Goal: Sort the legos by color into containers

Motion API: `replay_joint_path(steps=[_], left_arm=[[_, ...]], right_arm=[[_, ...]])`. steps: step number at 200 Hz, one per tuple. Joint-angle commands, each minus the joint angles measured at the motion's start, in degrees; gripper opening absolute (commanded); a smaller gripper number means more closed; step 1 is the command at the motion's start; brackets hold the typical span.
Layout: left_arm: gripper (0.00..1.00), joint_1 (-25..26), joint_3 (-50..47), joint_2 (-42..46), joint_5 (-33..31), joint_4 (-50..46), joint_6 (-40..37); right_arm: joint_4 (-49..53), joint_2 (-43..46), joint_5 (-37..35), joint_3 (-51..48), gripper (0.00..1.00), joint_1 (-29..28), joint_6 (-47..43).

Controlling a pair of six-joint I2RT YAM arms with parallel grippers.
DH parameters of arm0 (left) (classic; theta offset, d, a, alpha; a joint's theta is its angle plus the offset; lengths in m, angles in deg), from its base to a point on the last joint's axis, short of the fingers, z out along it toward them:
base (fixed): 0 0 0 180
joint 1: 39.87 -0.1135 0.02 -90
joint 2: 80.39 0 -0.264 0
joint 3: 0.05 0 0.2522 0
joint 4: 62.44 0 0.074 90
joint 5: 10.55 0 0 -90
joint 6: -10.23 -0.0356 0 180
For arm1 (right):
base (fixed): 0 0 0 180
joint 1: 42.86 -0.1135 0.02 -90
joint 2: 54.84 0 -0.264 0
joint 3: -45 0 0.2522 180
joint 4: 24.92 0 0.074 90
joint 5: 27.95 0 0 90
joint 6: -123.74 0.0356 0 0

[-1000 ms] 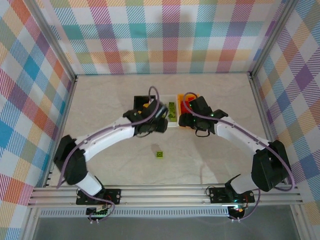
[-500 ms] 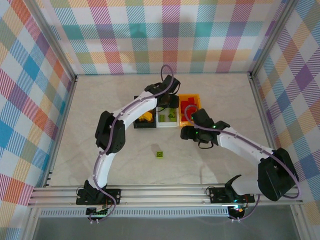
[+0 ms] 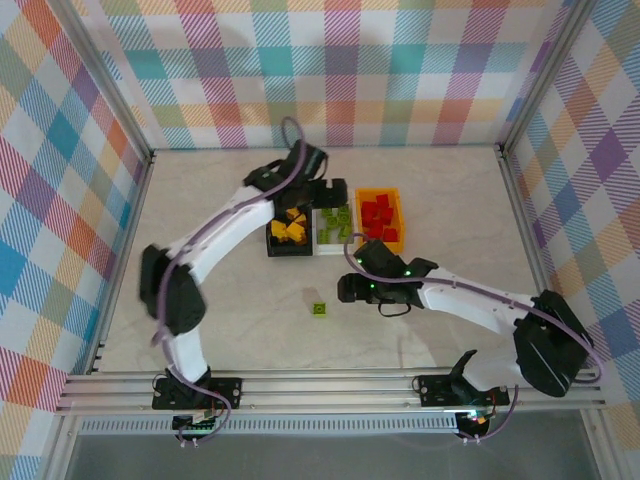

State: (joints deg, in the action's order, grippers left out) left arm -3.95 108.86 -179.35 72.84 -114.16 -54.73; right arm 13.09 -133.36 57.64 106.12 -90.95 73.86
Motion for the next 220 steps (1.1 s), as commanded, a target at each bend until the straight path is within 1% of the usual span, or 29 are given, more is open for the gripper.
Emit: replay_joint_path(steps=[1,13,32,51,76,104,126,156,163,198,210,220], left_arm=[[1.00,-0.3,-12.9,14.3,-4.2,4.5,3.6],[1.00,-0.3,-20.3,21.5,-7.9,3.7,5.4],[1.00,-0.3,-31.0,31.4,-13.2,-0.7,8.2],[1.00,-0.3,-39.5,40.7,-16.1,-5.4,10.8],[1.00,-0.3,-46.8,50.6,-19.4,-11.4,14.4],[1.00,-0.3,-52.0,58.6,-20.6,-13.4,17.0],[1.00,-0.3,-53.5,61.1,-20.1,-13.6,18.2],[1.00,-0.4,-53.3,60.0,-21.2,-14.6,19.9],[1.00,-0.4,-53.2,59.5,-21.2,-14.5,20.1],[1.00,-0.3,-52.1,57.5,-21.1,-13.5,20.4],[1.00,-0.3,-51.9,57.1,-21.0,-12.8,20.1],[1.00,-0.4,-51.4,56.9,-21.0,-12.4,20.1]], right_arm=[[-2.6,-3.6,0.5,3.4,0.78,-1.7,1.0],[-2.5,-6.0,0.6,4.9,0.78,-2.7,1.0],[-2.3,-9.7,0.5,7.5,0.78,-4.5,0.4],[-1.9,-13.1,0.7,9.9,0.78,-6.2,0.2],[-0.9,-17.6,0.5,12.7,0.77,-7.8,0.2],[1.7,-22.3,-0.9,16.5,0.73,-9.1,0.0],[4.9,-25.3,-2.3,19.1,0.64,-10.2,0.0],[7.3,-27.5,-2.5,20.2,0.50,-11.7,0.4],[7.4,-27.6,-2.4,20.1,0.47,-12.0,0.5],[7.0,-26.7,-2.4,19.6,0.35,-12.5,0.7],[7.0,-25.8,-3.6,20.0,0.30,-12.5,0.0],[7.4,-24.9,-4.9,21.4,0.29,-12.2,-1.0]])
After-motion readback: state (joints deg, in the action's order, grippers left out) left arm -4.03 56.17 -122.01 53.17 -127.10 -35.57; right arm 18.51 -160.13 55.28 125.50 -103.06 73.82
